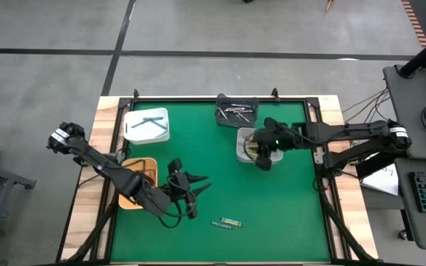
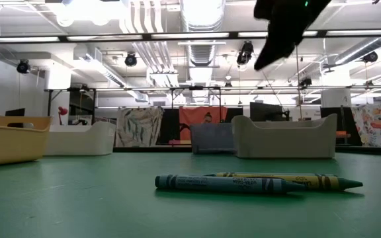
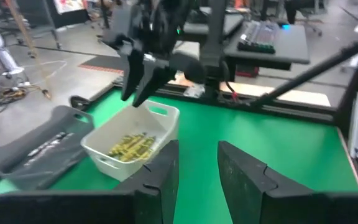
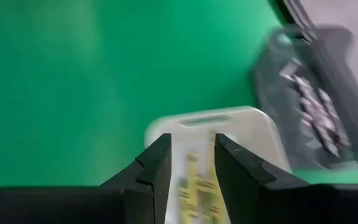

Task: Sort crayons
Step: Put the blue crayon into the white bin

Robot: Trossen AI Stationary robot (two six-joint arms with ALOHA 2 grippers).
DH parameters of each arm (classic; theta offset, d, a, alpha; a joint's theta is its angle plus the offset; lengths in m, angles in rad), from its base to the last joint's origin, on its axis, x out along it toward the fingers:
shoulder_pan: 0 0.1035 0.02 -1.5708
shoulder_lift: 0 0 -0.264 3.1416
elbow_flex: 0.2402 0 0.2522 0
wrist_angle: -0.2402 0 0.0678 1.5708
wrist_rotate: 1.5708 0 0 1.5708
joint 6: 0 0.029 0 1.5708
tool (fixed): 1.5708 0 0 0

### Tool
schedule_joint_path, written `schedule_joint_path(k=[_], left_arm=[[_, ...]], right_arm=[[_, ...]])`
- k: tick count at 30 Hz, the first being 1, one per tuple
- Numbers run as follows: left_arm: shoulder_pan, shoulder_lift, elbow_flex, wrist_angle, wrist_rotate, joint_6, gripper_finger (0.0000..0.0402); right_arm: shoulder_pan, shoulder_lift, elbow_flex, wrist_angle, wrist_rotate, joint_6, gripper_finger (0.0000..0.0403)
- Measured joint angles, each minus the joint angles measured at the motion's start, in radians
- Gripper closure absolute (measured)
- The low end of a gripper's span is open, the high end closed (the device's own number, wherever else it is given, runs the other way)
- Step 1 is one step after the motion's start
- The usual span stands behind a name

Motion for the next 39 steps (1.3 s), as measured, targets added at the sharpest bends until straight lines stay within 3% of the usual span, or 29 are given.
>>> schedule_joint_path(k=[12,20,29,39], left_arm=[[-0.055,0.171,0.066,-0.003,0.022,0.001,0.0308],[-0.088,0.298,0.128,0.000,0.055,-0.007,0.0308],[-0.104,0.426,0.198,0.000,0.113,-0.024,0.0305],[-0.103,0.553,0.192,0.009,0.179,-0.086,0.0258]], right_arm=[[0.372,0.033,-0.035,0.261,0.008,0.090,0.0312],[0.510,0.099,-0.080,0.362,0.014,0.104,0.0327],[0.687,0.145,-0.153,0.409,0.190,0.167,0.0328],[0.767,0.232,-0.196,0.493,0.245,0.231,0.0331]])
